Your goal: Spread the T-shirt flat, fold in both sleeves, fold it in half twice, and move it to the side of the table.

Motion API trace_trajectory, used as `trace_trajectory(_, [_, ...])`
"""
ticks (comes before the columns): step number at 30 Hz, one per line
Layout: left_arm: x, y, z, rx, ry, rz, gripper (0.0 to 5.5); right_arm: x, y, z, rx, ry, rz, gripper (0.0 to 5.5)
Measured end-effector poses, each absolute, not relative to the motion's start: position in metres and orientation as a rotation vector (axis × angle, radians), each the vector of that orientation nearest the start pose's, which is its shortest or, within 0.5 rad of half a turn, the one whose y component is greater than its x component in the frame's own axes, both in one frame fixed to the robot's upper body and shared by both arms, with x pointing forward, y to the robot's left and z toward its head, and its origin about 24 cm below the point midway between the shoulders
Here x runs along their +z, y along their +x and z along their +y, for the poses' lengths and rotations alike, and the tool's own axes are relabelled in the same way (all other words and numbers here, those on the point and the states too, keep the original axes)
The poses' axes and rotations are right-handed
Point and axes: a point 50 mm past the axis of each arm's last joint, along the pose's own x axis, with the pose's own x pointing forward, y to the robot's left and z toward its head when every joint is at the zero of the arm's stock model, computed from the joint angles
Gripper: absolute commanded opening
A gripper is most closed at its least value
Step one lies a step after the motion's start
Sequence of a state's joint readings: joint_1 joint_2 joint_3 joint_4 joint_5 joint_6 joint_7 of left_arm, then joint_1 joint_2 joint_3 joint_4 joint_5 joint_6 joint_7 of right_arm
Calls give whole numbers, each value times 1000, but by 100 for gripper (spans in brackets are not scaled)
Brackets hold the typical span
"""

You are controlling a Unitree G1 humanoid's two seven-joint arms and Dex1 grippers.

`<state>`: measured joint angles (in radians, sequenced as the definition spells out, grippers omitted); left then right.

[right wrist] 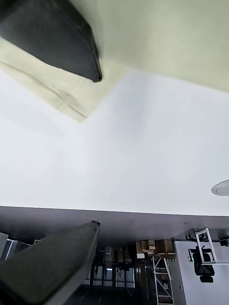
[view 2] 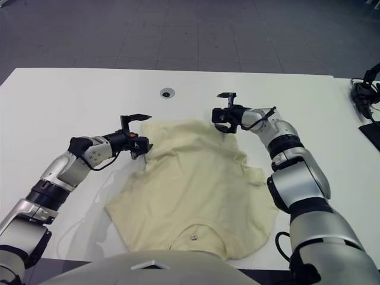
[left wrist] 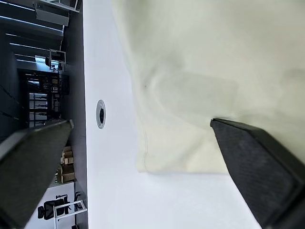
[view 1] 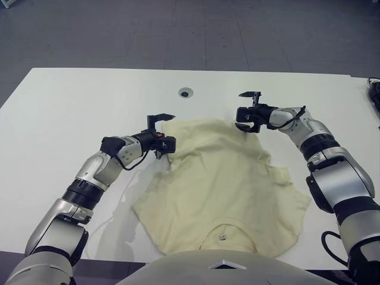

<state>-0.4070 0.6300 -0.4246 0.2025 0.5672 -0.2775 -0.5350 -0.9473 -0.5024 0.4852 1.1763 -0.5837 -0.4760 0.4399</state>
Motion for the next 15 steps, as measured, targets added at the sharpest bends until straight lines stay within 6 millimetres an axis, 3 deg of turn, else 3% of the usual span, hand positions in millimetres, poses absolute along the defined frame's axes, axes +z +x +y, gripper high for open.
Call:
trace_trajectory(9, [74, 295, 151, -924, 1354, -73, 539, 85, 385, -213, 528, -1384, 230, 540])
trace_trajectory(15, [73, 298, 146, -923, 1334, -82, 539, 94, 389, -217, 306, -1294, 100, 540])
